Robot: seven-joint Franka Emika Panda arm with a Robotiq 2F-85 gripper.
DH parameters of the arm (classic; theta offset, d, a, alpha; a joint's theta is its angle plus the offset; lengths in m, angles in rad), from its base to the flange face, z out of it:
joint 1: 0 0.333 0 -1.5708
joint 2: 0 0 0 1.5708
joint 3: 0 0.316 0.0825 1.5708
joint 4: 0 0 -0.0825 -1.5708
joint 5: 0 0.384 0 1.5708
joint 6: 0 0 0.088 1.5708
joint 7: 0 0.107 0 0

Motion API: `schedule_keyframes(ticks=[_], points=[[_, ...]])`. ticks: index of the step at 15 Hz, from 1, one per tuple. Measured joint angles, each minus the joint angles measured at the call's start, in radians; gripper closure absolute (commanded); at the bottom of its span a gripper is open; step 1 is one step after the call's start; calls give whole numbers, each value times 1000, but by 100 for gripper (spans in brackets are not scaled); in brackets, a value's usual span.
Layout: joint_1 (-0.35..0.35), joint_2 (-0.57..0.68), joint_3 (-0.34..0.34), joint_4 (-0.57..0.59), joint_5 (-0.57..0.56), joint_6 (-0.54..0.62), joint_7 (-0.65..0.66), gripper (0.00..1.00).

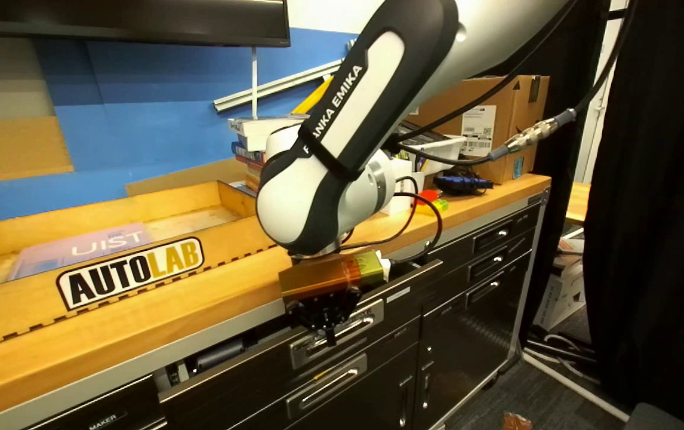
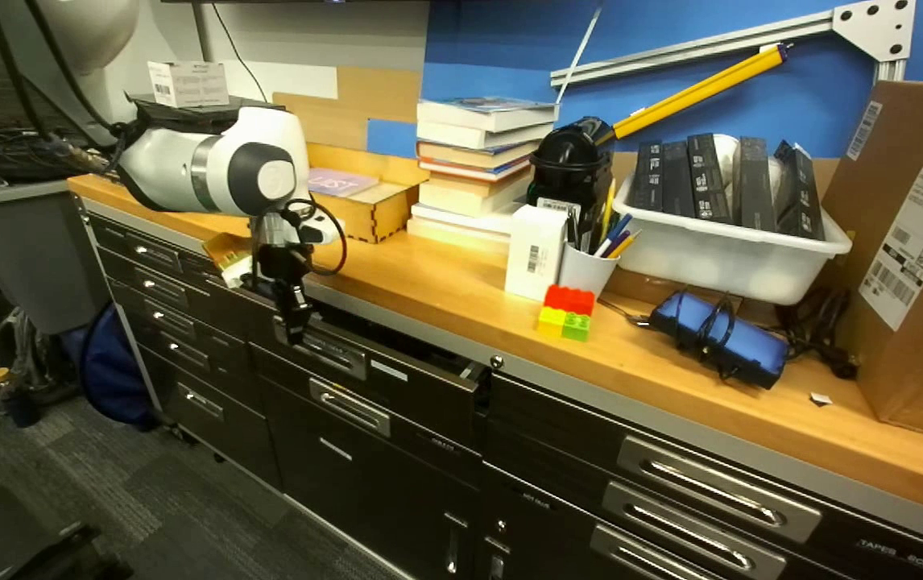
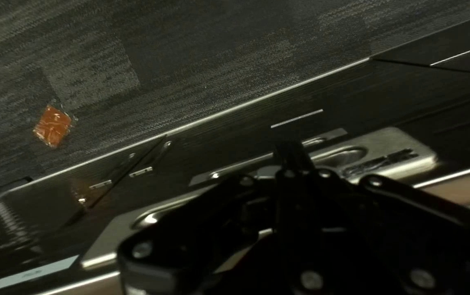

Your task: Put the blue object in the drawer and close the drawer

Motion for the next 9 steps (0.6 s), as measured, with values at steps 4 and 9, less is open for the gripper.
schedule_keyframes(ticks=[4, 9], points=[[51, 81, -33, 113, -44, -6, -2, 99], [101, 104, -58, 134, -84, -2, -1, 98]])
